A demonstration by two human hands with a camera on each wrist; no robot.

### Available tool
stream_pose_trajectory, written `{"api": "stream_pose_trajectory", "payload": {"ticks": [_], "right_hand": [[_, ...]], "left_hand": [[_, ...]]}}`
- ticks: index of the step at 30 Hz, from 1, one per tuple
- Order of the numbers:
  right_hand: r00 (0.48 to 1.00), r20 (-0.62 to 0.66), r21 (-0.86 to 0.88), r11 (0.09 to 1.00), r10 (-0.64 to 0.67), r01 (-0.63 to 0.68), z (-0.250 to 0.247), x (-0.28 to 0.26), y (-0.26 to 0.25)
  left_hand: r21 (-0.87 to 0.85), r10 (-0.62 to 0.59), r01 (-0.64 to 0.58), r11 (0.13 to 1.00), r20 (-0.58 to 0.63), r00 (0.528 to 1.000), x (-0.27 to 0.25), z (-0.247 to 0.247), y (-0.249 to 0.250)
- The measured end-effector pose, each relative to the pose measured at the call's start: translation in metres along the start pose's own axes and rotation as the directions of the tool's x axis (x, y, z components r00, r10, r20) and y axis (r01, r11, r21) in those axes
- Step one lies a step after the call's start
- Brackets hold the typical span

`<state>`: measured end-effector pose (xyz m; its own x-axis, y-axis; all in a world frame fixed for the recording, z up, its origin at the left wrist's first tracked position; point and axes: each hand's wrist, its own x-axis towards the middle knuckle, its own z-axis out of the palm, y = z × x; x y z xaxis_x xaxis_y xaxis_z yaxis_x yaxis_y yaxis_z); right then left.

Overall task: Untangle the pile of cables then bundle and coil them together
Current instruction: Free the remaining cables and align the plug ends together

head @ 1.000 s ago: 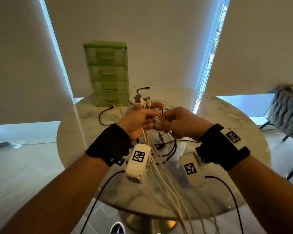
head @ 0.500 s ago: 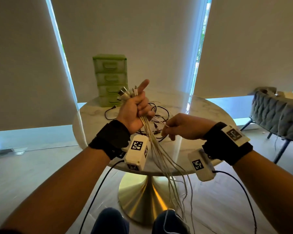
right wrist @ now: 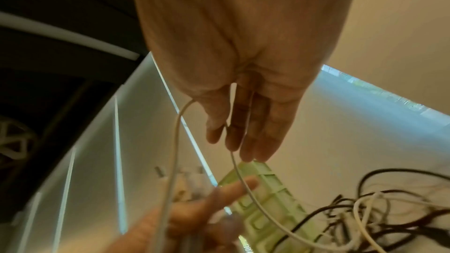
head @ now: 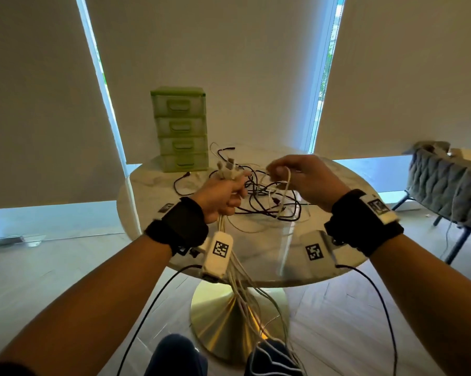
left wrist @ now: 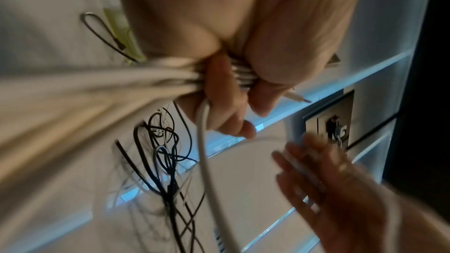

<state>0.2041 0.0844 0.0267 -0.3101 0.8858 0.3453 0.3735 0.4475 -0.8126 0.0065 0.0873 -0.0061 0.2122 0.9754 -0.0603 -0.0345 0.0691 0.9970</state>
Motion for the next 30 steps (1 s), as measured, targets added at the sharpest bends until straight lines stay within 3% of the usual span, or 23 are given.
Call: {"api": "stream_pose_trajectory", "payload": {"ticks": [4,7,10,12,17,19,21,23,25,26,28,30], "right_hand": [[0.988,0.009,0.143,0.978,-0.153,0.150,0.009,-0.002,-0.025],[0.998,-0.044,0.147,0.988,-0.040,0.047,0.014,0.006,-0.016],[0.966,0.161,-0.187,0.967,0.203,-0.172,0.028,0.016,0.012],[0.905,0.282,-0.442,0.880,0.319,-0.172,0.035,0.022,0.032],[0.884,0.090,-0.794,0.569,0.459,-0.214,0.016,0.035,0.048],[0.869,0.054,-0.821,0.518,0.492,-0.242,0.012,0.036,0.047],[0.911,-0.043,-0.771,0.566,0.411,-0.292,0.015,0.039,0.042],[0.959,-0.171,-0.616,0.735,0.227,-0.284,0.026,0.045,0.035],[0.981,-0.140,-0.412,0.893,0.136,-0.182,0.041,0.051,0.023],[0.988,-0.058,-0.376,0.914,0.141,-0.152,0.048,0.052,0.015],[0.982,0.072,-0.464,0.877,0.176,-0.123,0.056,0.055,0.008],[0.988,0.047,-0.485,0.868,0.149,-0.108,0.052,0.058,0.005]], "left_hand": [[0.140,0.014,-0.023,0.990,0.063,0.998,0.003,0.010,-0.004],[0.034,0.062,-0.063,0.997,0.038,0.997,0.004,0.006,-0.004],[-0.066,0.122,-0.119,0.991,0.040,0.992,0.001,0.000,-0.001],[-0.106,0.180,-0.176,0.979,0.034,0.983,-0.002,-0.006,0.003],[-0.242,0.292,-0.313,0.918,-0.117,0.949,-0.010,-0.035,0.023],[-0.238,0.310,-0.339,0.910,-0.151,0.939,-0.011,-0.044,0.030],[-0.221,0.319,-0.345,0.912,-0.145,0.937,-0.010,-0.048,0.033],[-0.200,0.325,-0.343,0.918,-0.119,0.938,-0.009,-0.046,0.033],[-0.187,0.335,-0.345,0.920,-0.087,0.938,-0.007,-0.041,0.034],[-0.192,0.341,-0.349,0.917,-0.072,0.937,-0.007,-0.039,0.035],[-0.202,0.355,-0.358,0.912,-0.052,0.934,-0.008,-0.037,0.037],[-0.189,0.359,-0.364,0.912,-0.063,0.931,-0.006,-0.040,0.036]]}}
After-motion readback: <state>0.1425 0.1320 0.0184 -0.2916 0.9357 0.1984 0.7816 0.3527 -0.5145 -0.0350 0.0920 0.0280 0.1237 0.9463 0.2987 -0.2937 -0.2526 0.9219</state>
